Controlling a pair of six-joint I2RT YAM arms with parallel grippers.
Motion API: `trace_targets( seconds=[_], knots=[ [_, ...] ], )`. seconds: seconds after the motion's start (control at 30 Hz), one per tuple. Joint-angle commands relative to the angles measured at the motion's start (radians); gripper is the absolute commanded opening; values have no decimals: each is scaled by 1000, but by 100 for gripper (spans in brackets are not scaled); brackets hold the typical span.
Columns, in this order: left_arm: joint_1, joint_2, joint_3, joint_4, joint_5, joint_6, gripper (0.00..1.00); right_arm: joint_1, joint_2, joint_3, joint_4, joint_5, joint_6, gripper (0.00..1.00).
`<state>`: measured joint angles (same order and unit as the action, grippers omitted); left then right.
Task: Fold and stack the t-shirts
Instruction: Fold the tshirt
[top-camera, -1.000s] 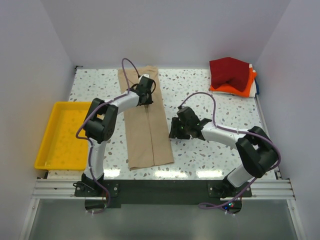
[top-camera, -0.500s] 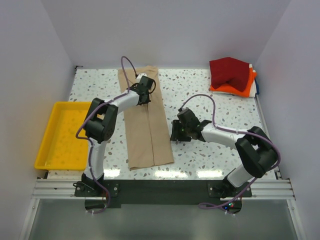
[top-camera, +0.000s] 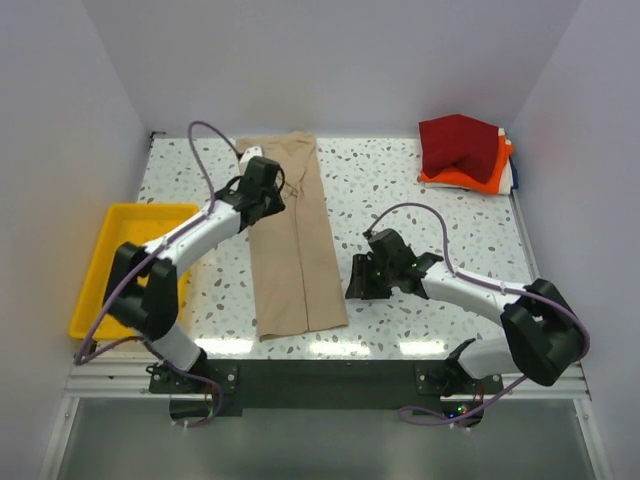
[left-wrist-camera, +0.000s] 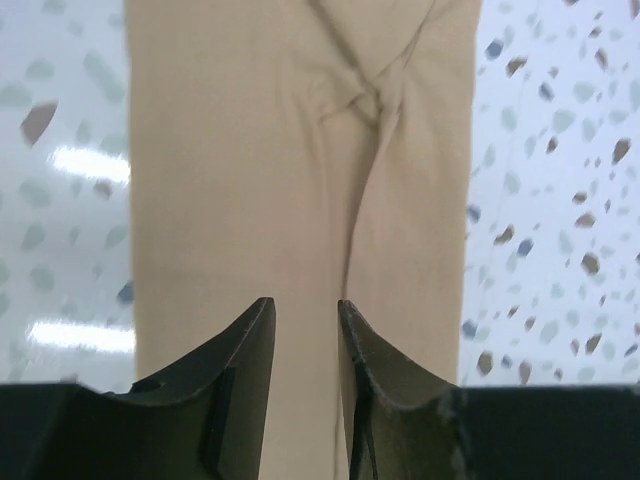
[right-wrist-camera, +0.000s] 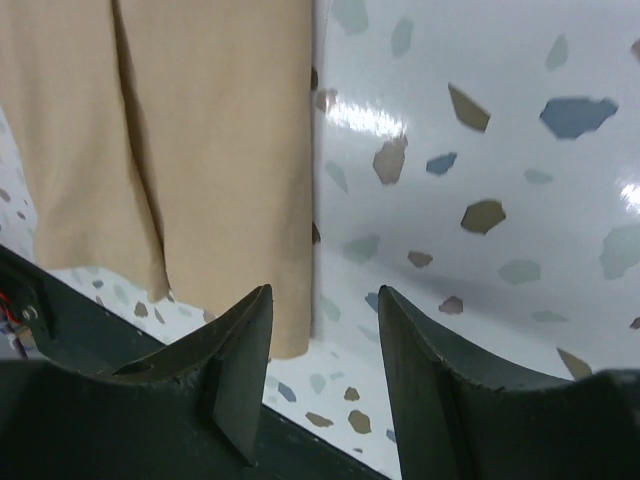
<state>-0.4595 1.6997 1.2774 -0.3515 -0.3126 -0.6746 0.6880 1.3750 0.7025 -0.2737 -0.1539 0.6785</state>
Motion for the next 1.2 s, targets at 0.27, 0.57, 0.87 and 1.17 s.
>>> trace_targets(
  seconds=[0.27,0.57,0.87,1.17],
  knots=[
    [-4,-546,-646,-165,148,-230,41,38,-68,-159,79,-199,101,50],
    [-22,-773,-886,-153,308,-261,38,45,-16,-196,189,-202,173,49],
    [-79,-836,-974,-159,359,-342,39,45,10,-207,191,-187,187,47],
    [-169,-916,-1010,-270,339,-474,31,68,47,-212,214,-197,202,40]
  ],
)
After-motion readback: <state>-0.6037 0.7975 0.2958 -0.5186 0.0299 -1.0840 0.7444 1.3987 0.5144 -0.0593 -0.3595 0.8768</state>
